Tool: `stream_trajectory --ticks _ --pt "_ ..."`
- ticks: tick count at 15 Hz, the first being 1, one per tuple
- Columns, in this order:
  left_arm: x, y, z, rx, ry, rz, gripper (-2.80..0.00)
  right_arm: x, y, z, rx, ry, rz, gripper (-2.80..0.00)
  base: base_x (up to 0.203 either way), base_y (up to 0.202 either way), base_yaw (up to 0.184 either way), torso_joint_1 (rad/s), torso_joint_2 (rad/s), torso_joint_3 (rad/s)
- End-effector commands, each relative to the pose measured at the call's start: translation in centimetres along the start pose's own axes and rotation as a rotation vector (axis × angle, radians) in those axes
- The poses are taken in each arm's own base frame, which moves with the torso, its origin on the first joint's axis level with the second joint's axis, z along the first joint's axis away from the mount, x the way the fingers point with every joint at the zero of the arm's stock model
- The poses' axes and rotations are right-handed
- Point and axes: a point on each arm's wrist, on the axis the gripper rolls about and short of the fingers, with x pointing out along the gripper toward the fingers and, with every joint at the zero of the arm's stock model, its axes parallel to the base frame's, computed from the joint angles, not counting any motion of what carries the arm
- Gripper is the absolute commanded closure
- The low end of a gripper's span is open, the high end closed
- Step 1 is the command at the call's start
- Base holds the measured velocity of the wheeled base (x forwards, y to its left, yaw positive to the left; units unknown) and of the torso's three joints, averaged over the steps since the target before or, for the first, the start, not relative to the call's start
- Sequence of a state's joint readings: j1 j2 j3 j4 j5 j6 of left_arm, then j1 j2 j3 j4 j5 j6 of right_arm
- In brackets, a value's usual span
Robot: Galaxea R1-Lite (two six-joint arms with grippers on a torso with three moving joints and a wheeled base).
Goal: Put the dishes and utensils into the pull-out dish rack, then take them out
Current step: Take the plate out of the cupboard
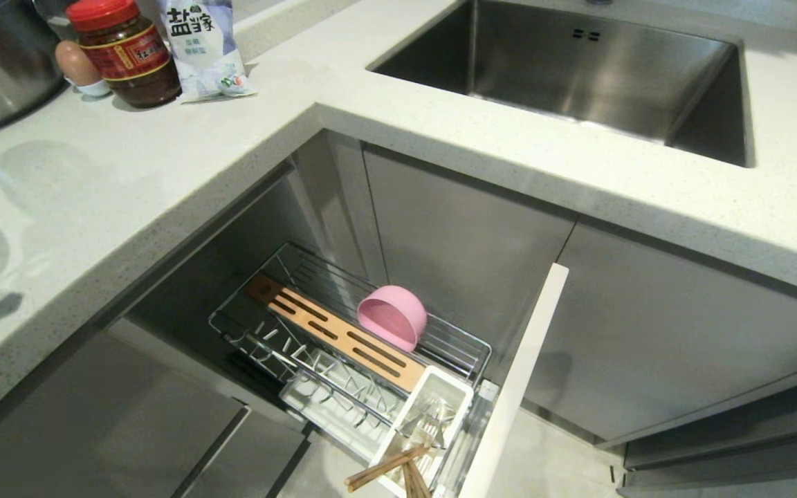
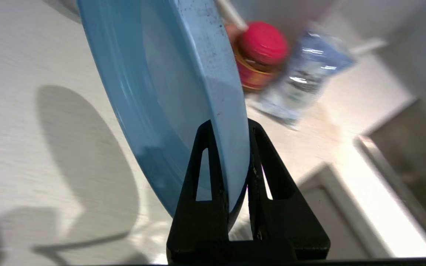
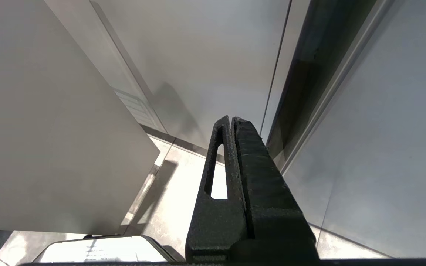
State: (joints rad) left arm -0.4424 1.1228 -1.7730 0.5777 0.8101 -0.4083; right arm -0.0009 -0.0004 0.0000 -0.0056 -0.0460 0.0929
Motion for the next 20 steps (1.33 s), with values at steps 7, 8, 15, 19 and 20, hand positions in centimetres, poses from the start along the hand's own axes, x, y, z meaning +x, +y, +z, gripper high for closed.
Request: stream_trajectory --ticks 7,8,15,19,20 --pt "1.5 2.0 -0.5 0.689 0.150 0.240 0.00 0.0 0.0 0.0 0.001 -0.005 -0.001 0.00 0.000 0.000 0.000 0.000 0.00 0.000" --pt "1.4 2.2 -0.7 0.743 0.224 0.255 0.00 0.0 0.0 0.0 0.001 -0.005 0.001 0.00 0.000 0.000 0.000 0.000 0.00 0.000" --pt "4.3 2.9 -4.8 1.072 0.682 0.335 0.00 0.0 0.0 0.0 0.001 -0.005 0.000 0.00 0.000 0.000 0.000 0.000 0.00 0.000" --pt "5.8 2.8 -6.2 1.156 0.784 0.384 0.00 0.0 0.0 0.0 0.001 -0.005 -0.001 0.00 0.000 0.000 0.000 0.000 0.00 0.000" --pt "6.1 2.6 -6.5 1.172 0.795 0.372 0.00 0.0 0.0 0.0 0.001 -0.005 0.000 0.00 0.000 0.000 0.000 0.000 0.00 0.000"
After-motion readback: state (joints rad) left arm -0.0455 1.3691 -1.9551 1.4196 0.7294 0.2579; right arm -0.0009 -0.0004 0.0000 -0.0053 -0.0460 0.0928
